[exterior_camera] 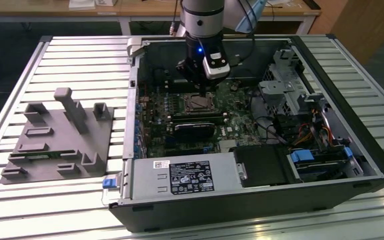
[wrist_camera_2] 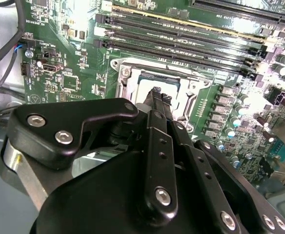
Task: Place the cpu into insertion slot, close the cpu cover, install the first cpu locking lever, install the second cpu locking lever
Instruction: 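Install the second cpu locking lever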
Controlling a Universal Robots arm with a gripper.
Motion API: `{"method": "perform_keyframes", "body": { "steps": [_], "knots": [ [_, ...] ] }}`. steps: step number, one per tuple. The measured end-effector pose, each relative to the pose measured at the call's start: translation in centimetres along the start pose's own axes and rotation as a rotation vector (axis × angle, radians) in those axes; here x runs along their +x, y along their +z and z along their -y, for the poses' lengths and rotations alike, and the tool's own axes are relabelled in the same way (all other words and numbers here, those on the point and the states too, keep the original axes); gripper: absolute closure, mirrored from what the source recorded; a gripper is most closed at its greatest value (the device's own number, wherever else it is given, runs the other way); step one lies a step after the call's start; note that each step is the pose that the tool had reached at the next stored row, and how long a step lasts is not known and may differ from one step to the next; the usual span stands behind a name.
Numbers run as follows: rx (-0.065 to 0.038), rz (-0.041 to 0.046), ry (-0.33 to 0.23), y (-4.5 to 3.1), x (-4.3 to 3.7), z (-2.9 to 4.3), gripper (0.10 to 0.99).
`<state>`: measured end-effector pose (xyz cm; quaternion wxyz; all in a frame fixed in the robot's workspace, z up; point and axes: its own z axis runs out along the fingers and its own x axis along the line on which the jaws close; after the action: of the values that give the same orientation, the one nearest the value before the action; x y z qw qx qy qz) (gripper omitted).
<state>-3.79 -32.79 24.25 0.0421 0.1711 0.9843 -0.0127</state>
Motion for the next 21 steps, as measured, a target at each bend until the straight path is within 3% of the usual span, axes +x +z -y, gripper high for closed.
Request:
{"method": "perform_keyframes", "body": {
  "steps": [21],
  "knots": [
    [0.004, 0.0014, 0.0, 0.04, -0.33, 0.88, 0.98]
  ]
}}
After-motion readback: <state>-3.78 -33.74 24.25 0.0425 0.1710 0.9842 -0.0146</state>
